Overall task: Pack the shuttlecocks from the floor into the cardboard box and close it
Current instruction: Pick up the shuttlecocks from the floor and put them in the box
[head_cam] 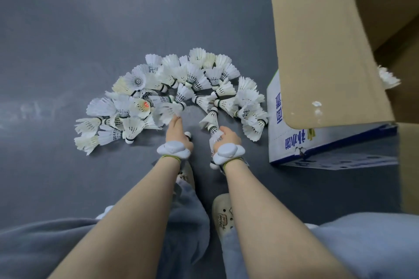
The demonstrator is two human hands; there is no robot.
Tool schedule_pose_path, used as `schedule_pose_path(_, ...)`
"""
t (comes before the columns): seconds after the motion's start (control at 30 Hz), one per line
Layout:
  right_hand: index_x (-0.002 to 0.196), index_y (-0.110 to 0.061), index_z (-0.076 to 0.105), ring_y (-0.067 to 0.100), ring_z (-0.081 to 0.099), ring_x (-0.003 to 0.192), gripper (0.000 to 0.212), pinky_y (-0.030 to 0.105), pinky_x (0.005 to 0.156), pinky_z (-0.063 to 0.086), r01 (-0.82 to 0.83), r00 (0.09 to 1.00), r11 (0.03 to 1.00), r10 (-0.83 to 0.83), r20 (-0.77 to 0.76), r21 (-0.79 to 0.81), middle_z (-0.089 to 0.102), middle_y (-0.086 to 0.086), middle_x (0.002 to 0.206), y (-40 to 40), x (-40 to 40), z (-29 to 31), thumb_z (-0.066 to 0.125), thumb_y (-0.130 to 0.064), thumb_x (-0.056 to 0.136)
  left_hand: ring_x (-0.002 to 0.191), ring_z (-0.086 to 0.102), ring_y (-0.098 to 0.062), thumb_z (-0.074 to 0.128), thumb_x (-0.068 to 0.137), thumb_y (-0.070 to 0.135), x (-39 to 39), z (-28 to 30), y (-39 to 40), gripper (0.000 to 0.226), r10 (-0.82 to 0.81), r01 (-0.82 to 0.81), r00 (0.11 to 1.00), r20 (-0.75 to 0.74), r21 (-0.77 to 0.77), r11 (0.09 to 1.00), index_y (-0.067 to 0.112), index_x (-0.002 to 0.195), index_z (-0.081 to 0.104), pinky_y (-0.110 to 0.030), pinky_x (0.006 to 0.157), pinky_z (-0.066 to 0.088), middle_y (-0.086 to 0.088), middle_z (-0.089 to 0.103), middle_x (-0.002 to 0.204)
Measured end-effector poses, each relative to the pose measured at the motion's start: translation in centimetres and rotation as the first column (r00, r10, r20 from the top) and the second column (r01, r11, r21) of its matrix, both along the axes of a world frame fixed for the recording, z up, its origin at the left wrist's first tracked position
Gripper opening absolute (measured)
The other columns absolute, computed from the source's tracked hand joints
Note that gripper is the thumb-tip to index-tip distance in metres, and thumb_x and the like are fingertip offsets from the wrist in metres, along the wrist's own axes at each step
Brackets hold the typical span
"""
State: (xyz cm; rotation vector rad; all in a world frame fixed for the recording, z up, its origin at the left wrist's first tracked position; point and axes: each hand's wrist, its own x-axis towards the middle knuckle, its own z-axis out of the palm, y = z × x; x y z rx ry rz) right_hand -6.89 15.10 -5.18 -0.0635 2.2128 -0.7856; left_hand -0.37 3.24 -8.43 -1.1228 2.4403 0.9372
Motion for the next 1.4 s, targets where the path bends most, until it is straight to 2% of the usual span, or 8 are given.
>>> schedule_pose_path(0.17,0.133,-0.012,0.051,0.030,0.053,0.121,0.045,0.028,0.095,0.042,0.027,1.000,1.000,-0.027,-0.008,-0.013,0.060,0.013,0.129,-1.1,-1.0,-1.1,0.050,-0.001,0.089,0.147,0.002,-0.015,0.042,0.086,0.000,1.0,-1.7,-0.9,0.076,0.004,-0.010,0.991,0.132,0.047,0.999,0.005,0.150,0.003,-0.029,0.117,0.007,-0.002,-0.005,0.159)
schedule_pose_path(0.33,0.136,-0.014,0.051,0.033,0.054,0.121,0.051,0.034,0.101,0.044,0.040,0.999,0.999,-0.040,0.004,-0.035,0.061,0.014,0.127,-1.5,-0.9,-2.8,0.047,0.001,0.087,0.141,0.025,-0.029,0.059,0.081,-0.006,0.7,-4.7,0.1,0.071,0.044,-0.045,0.998,0.051,0.025,0.999,0.001,0.144,0.027,-0.031,0.113,0.023,-0.013,0.017,0.155)
schedule_pose_path(0.67,0.129,-0.005,0.053,0.036,0.053,0.119,0.043,0.037,0.098,0.046,0.021,0.999,1.000,-0.020,0.033,-0.004,0.062,0.018,0.123,-1.6,-0.5,-2.9,0.049,0.002,0.086,0.129,0.045,-0.022,0.043,0.089,0.000,-1.3,-2.8,-1.4,0.054,-0.090,0.089,0.996,-0.020,-0.070,0.994,0.005,0.142,0.034,-0.030,0.102,0.036,0.001,0.022,0.154)
schedule_pose_path(0.77,0.126,-0.005,0.055,0.037,0.056,0.114,0.041,0.039,0.097,0.047,0.001,1.000,0.999,-0.001,0.010,-0.033,0.063,0.019,0.111,-2.1,-0.3,-1.1,0.048,0.001,0.086,0.129,0.045,-0.023,0.046,0.089,0.000,-1.7,-0.5,-2.2,0.056,-0.108,0.105,0.994,-0.014,-0.118,0.987,0.005,0.143,0.032,-0.032,0.099,0.039,0.002,0.020,0.155)
schedule_pose_path(0.97,0.140,-0.019,0.045,0.027,0.055,0.120,0.057,0.030,0.098,0.046,-0.073,0.994,0.982,0.057,-0.093,-0.175,0.057,0.011,0.133,-3.8,-0.2,4.9,0.045,0.003,0.088,0.118,0.053,-0.028,0.049,0.086,-0.006,-2.6,7.5,-4.0,0.056,-0.123,0.104,0.991,-0.062,-0.246,0.964,0.006,0.138,0.036,-0.035,0.093,0.043,0.001,0.021,0.153)
schedule_pose_path(1.1,0.141,-0.018,0.042,0.029,0.054,0.121,0.061,0.037,0.100,0.048,-0.112,0.979,0.959,0.061,-0.196,-0.260,0.055,0.013,0.134,-4.0,-0.2,10.6,0.049,0.004,0.085,0.115,0.055,-0.026,0.051,0.084,-0.005,-2.9,14.2,-4.1,0.062,-0.140,0.092,0.982,-0.126,-0.328,0.940,0.010,0.141,0.032,-0.035,0.089,0.046,0.009,0.018,0.153)
schedule_pose_path(1.33,0.144,-0.018,0.038,0.023,0.054,0.105,0.064,0.045,0.097,0.048,-0.218,0.869,0.914,0.021,-0.494,-0.343,0.061,0.009,0.121,-1.1,-0.8,24.5,0.055,-0.004,0.084,0.108,0.058,-0.029,0.051,0.080,-0.006,-1.7,26.8,-1.9,0.062,-0.256,0.025,0.842,-0.475,-0.440,0.898,0.007,0.138,0.037,-0.040,0.087,0.050,0.006,0.026,0.150)
schedule_pose_path(1.4,0.143,-0.016,0.038,0.032,0.055,0.117,0.061,0.042,0.098,0.046,-0.250,0.804,0.912,0.009,-0.595,-0.324,0.059,0.014,0.128,0.7,-0.8,27.6,0.056,-0.007,0.085,0.113,0.055,-0.025,0.050,0.079,-0.006,-1.6,28.4,0.2,0.064,-0.260,-0.015,0.779,-0.570,-0.431,0.902,0.009,0.140,0.037,-0.033,0.085,0.048,0.007,0.027,0.151)
